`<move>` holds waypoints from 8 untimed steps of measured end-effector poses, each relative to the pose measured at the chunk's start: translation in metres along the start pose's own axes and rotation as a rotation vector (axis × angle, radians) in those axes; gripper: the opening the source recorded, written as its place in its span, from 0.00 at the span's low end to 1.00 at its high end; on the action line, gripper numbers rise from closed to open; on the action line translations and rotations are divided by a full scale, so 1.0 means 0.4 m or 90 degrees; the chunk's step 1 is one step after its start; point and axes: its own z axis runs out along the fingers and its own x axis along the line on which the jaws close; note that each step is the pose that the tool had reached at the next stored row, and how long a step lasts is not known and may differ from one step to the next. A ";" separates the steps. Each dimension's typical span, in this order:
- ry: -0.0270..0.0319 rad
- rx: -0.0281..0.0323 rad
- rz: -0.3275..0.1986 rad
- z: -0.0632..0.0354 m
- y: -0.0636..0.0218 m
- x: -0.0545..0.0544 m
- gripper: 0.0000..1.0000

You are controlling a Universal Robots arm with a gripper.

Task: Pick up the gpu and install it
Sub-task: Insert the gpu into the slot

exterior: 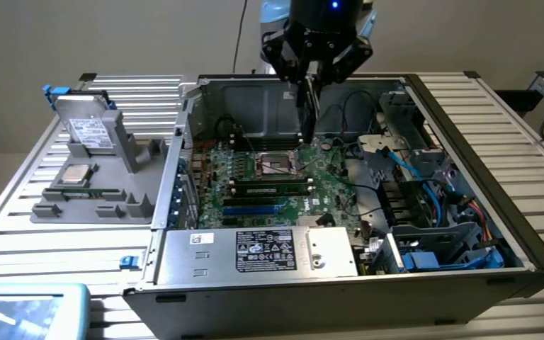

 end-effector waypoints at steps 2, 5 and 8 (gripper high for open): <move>0.0033 -0.0001 -0.023 0.000 0.000 0.000 0.29; 0.0083 -0.0011 -0.057 0.000 0.000 0.000 0.29; 0.0132 -0.0026 -0.091 0.000 0.000 0.000 0.29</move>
